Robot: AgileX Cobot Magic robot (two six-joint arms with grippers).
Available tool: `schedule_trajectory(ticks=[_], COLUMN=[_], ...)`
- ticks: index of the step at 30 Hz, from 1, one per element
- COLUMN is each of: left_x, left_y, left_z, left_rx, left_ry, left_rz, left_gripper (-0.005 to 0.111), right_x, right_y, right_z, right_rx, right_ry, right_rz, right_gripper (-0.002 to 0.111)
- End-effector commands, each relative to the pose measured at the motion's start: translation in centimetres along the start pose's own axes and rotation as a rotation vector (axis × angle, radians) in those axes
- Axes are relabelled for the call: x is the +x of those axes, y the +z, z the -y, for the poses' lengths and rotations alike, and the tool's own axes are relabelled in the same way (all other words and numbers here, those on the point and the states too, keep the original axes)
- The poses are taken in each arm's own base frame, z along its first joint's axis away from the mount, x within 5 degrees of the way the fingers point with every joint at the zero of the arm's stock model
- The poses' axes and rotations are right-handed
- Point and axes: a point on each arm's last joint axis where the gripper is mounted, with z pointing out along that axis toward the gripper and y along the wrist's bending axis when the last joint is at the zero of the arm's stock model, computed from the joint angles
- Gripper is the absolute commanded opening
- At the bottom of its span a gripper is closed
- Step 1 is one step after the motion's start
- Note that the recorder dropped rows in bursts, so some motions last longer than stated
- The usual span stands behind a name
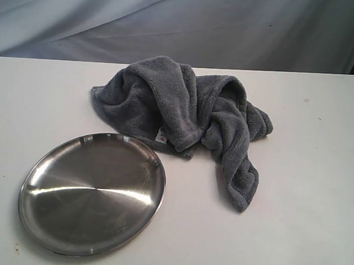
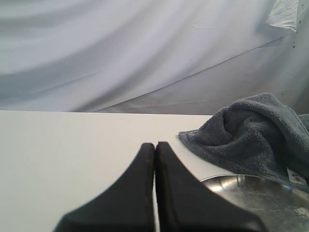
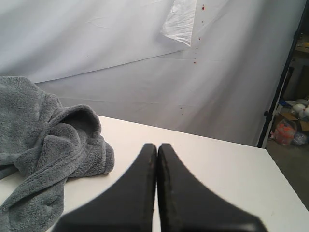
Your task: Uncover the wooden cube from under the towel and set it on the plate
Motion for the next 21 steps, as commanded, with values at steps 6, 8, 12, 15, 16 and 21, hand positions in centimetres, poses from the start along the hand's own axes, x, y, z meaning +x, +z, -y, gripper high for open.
schedule_trajectory(ticks=[6, 8, 12, 15, 16, 21], left_x=[0.1, 0.1, 0.1, 0.1, 0.1, 0.1], left_y=[0.01, 0.01, 0.01, 0.01, 0.01, 0.01], left_z=[0.0, 0.0, 0.0, 0.0, 0.0, 0.0], left_rx=[0.001, 0.001, 0.001, 0.001, 0.001, 0.001], left_ry=[-0.002, -0.002, -0.002, -0.002, -0.002, 0.0], left_rz=[0.001, 0.001, 0.001, 0.001, 0.001, 0.001], left_gripper=[0.001, 0.001, 0.001, 0.001, 0.001, 0.001], right_x=[-0.04, -0.05, -0.09, -0.09, -0.09, -0.21], right_y=[-0.02, -0.02, -0.03, -0.03, -0.03, -0.03], right_z=[0.01, 0.01, 0.02, 0.01, 0.0, -0.02], right_rx=[0.003, 0.003, 0.004, 0.002, 0.001, -0.003], right_ry=[0.0, -0.001, -0.001, 0.024, 0.055, 0.17], right_rz=[0.016, 0.018, 0.022, 0.022, 0.022, 0.035], right_gripper=[0.0, 0.0, 0.0, 0.0, 0.0, 0.0])
